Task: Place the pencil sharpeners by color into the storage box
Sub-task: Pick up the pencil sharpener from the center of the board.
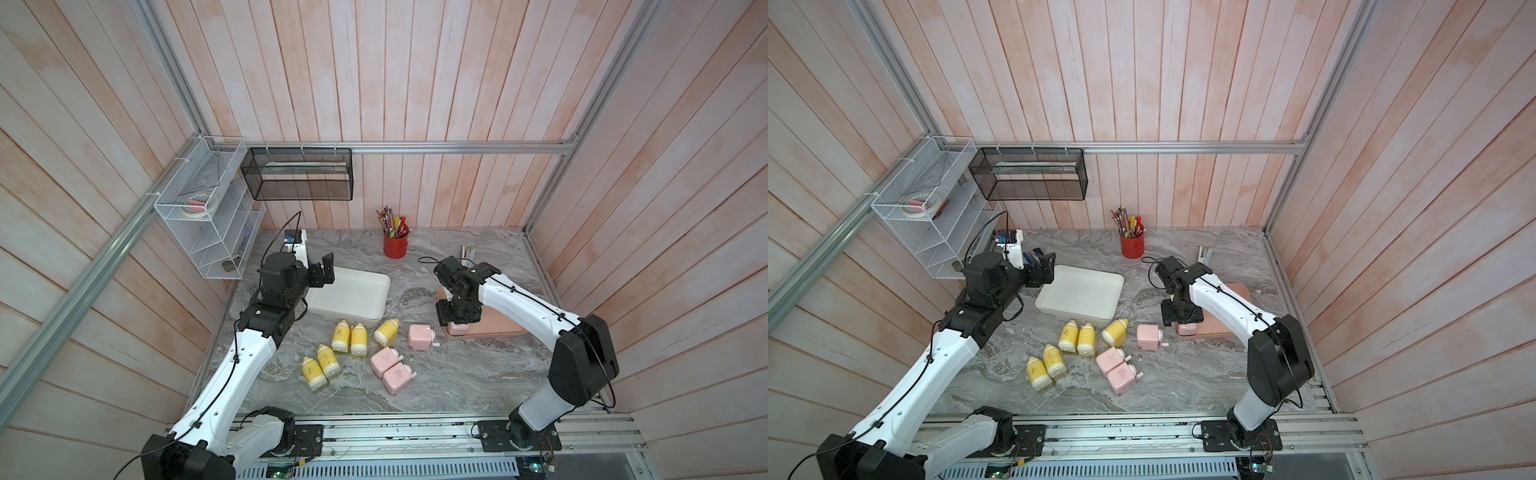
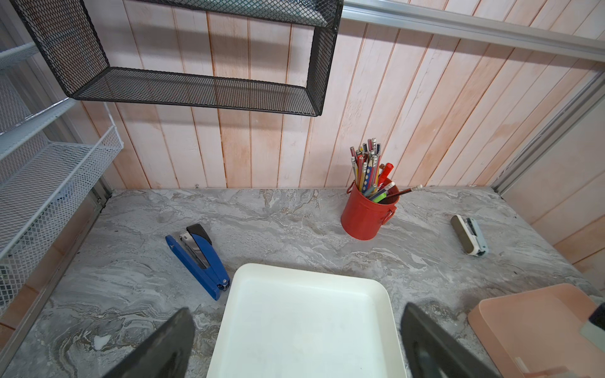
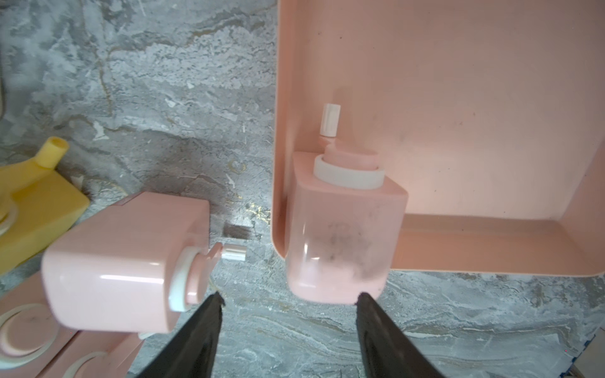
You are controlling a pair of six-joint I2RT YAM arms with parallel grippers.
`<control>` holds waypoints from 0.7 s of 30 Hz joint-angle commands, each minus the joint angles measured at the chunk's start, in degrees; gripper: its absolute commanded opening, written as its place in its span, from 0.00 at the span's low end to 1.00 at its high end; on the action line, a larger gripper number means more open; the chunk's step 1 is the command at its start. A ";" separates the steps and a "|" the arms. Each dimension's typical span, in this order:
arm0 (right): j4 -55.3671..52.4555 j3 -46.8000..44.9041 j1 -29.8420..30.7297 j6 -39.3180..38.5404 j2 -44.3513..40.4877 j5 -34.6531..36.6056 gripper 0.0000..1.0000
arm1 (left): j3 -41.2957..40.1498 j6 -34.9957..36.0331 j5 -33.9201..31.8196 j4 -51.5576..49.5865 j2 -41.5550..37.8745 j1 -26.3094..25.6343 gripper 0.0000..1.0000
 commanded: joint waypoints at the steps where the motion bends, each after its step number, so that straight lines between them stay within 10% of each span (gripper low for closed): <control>1: -6.07 3.39 2.37 4.60 -2.56 3.28 0.68 | -0.01 -0.18 0.90 0.06 -1.55 -0.37 1.00; 21: -0.37 -3.07 32.01 47.27 -13.50 0.70 0.68 | 1.32 -1.94 -0.25 -0.86 -2.78 -0.35 1.00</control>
